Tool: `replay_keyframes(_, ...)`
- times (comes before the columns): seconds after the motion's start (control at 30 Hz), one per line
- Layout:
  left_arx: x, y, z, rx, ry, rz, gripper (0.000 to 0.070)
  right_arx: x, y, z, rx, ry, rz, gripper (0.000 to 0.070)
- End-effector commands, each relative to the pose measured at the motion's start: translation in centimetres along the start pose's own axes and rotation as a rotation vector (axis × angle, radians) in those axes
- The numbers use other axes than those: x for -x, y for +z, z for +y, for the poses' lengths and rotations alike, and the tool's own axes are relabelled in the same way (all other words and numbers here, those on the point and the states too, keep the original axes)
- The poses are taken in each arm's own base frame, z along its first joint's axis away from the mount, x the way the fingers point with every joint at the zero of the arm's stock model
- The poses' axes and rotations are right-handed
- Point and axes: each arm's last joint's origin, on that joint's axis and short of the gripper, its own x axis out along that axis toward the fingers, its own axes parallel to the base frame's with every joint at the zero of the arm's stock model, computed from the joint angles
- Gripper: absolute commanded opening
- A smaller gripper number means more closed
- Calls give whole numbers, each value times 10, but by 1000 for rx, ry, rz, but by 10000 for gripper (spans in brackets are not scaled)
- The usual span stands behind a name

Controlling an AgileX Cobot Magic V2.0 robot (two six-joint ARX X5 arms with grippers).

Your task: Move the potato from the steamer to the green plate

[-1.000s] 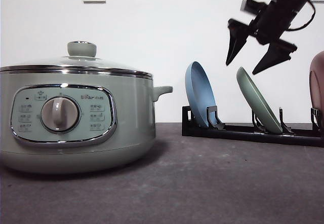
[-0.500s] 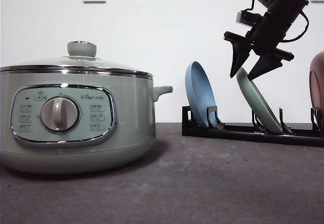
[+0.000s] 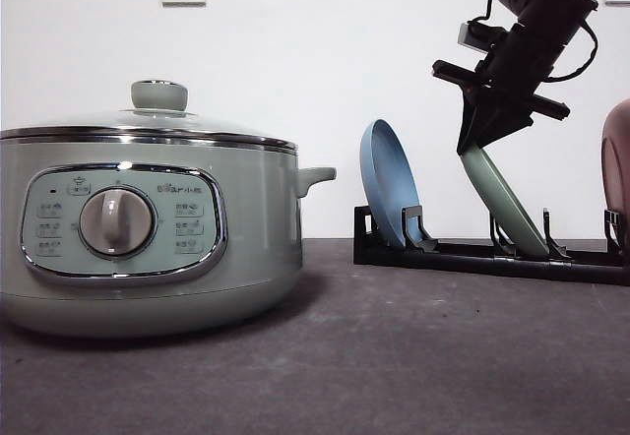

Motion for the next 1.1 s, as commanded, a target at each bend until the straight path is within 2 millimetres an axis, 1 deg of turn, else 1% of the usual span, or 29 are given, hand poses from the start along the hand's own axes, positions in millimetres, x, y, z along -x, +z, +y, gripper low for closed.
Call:
replay_keyframes(0.0,4,6,-2,-32,-5,-26,560,-5,4,0,-1,6,-10,6)
replay_keyframes(0.17,4,6,-2,-32,-5,-26,560,0,7,3,-1,8,-27,6)
replay_keyframes(0.33,4,6,-2,-33,-5,-26,560,19,15,9,9,19,-95,6)
replay_keyframes(0.53,4,6,-2,-33,-5,-26,560,51,25,20,25,35,-189,6)
replay_keyframes(0.77,4,6,-2,-33,-5,-26,560,90,28,36,57,83,-247,6)
replay_keyframes(0.9,4,6,-2,-33,-5,-26,560,115,23,52,111,98,-250,6)
replay_keyframes(1.07,4,6,-2,-34,-5,-27,560,144,10,75,206,115,-209,5)
